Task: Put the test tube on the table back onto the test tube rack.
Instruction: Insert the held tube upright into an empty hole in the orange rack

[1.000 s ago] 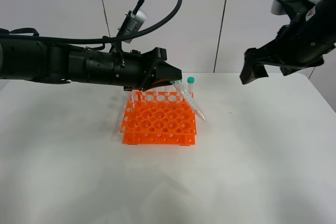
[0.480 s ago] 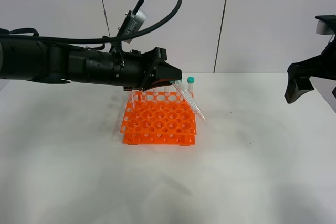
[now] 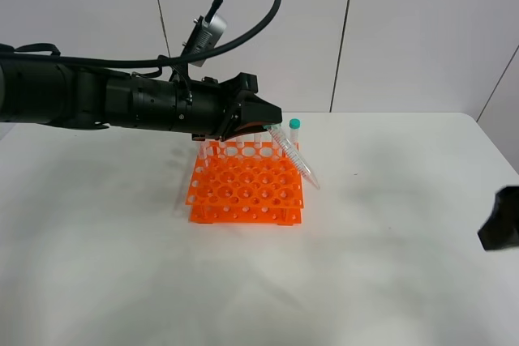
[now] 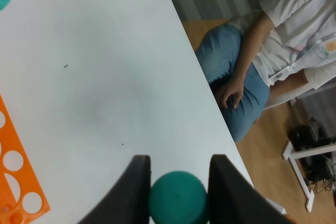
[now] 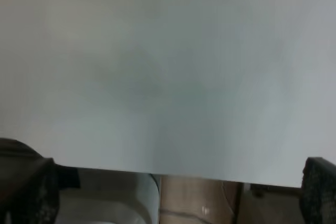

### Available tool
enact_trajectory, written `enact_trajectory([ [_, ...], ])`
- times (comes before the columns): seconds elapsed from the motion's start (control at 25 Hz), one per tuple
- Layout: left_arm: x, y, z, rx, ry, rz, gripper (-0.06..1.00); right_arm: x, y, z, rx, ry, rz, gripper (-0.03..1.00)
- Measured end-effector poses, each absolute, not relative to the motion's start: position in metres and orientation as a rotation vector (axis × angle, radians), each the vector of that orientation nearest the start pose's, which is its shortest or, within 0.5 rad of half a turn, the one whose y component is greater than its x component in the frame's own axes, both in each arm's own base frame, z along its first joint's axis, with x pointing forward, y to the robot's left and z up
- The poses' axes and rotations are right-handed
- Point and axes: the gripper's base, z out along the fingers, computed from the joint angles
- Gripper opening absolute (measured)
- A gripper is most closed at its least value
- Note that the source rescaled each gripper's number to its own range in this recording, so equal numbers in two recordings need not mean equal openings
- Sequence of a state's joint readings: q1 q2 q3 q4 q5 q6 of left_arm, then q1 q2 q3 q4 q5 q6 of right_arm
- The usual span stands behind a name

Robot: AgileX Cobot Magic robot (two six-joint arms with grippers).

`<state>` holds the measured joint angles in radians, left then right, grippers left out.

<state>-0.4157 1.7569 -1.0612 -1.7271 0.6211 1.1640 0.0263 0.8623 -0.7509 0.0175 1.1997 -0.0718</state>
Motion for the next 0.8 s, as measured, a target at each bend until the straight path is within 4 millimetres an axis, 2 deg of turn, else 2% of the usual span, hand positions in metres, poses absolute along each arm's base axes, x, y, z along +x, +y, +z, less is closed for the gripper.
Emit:
enact_trajectory([
  [0.08, 0.321, -0.199, 0.233, 0.211, 2.203, -1.232, 0.01, 0.102, 0.004, 0.285, -0.126, 2.676, 0.011, 1.0],
  [0.24, 0.32, -0.199, 0.233, 0.215, 2.201, -1.24, 0.01, 0.061, 0.005, 0.284, -0.108, 2.389, 0.032, 1.0],
  [0.28, 0.32, -0.199, 0.233, 0.215, 2.201, -1.24, 0.01, 0.061, 0.005, 0.284, -0.108, 2.389, 0.032, 1.0],
  [0.48, 0.319, -0.2, 0.234, 0.228, 2.197, -1.262, 0.01, 0.026, 0.004, 0.278, -0.1, 2.206, 0.033, 1.0],
  [0.8, 0.318, -0.201, 0.234, 0.237, 2.194, -1.278, 0.01, -0.003, 0.003, 0.28, -0.088, 2.017, 0.024, 1.0],
])
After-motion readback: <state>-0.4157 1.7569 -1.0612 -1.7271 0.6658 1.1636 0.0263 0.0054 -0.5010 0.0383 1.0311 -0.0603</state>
